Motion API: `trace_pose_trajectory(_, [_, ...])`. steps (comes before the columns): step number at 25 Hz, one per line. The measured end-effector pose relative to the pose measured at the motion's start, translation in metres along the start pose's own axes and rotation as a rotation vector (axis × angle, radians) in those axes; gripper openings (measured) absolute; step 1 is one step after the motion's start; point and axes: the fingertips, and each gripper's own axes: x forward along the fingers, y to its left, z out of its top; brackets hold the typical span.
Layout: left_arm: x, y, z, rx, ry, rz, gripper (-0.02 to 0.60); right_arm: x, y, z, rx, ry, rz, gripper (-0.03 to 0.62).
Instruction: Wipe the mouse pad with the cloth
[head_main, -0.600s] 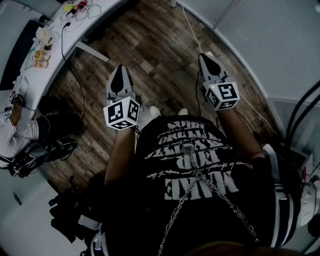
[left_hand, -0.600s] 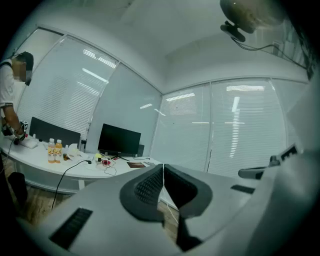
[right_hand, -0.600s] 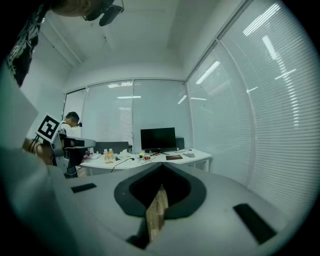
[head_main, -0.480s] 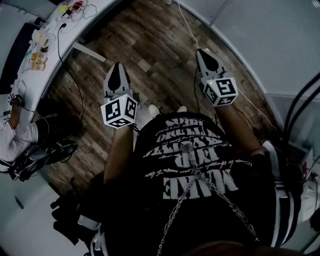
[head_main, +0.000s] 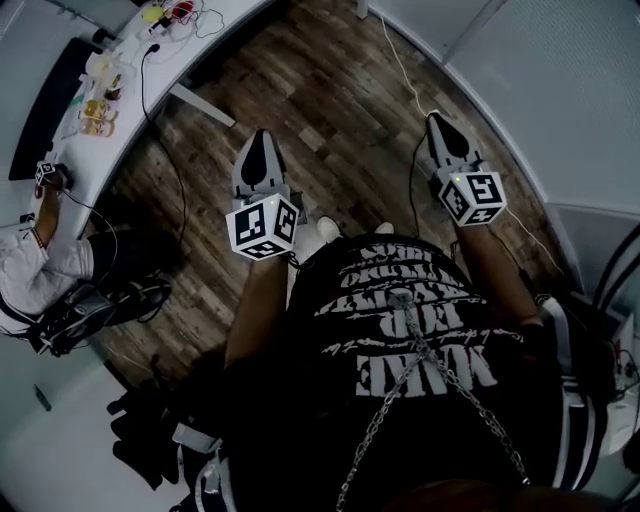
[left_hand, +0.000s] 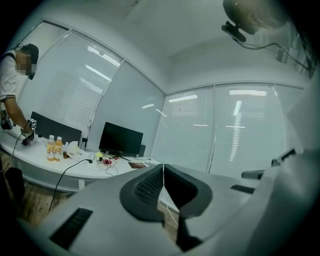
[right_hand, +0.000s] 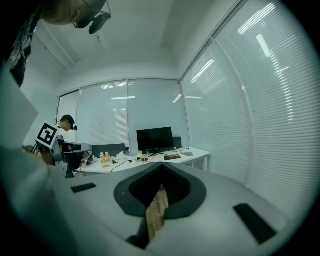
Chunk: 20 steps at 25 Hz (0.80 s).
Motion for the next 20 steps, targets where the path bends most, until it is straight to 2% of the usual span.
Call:
trace_pose_trajectory(4, [-0.009,0.026,0.003,-0.007,0.002,-0.014,0.014,0.003,0.028,0.016,-0.007,-0.025,-0.005,0.0])
trace_pose_trajectory(9, [-0.013,0.059,0.01,-0.041,0.008,-0.069,0.014,0.013,0.071,0.028,-0.046,-0.018,-0.028,0.0])
trace_pose_trajectory(15, [0.011,0.062,0.001,-0.084,0.032,-0.12,0.014,0.015,0.077,0.045,-0.084,-0.033,-0.046,0.0])
trace_pose_trajectory(20, [0.029,0.052,-0.013,-0.082,0.074,-0.153,0.014,0.022,0.07,0.043,-0.08,-0.023,-0.036,0.0])
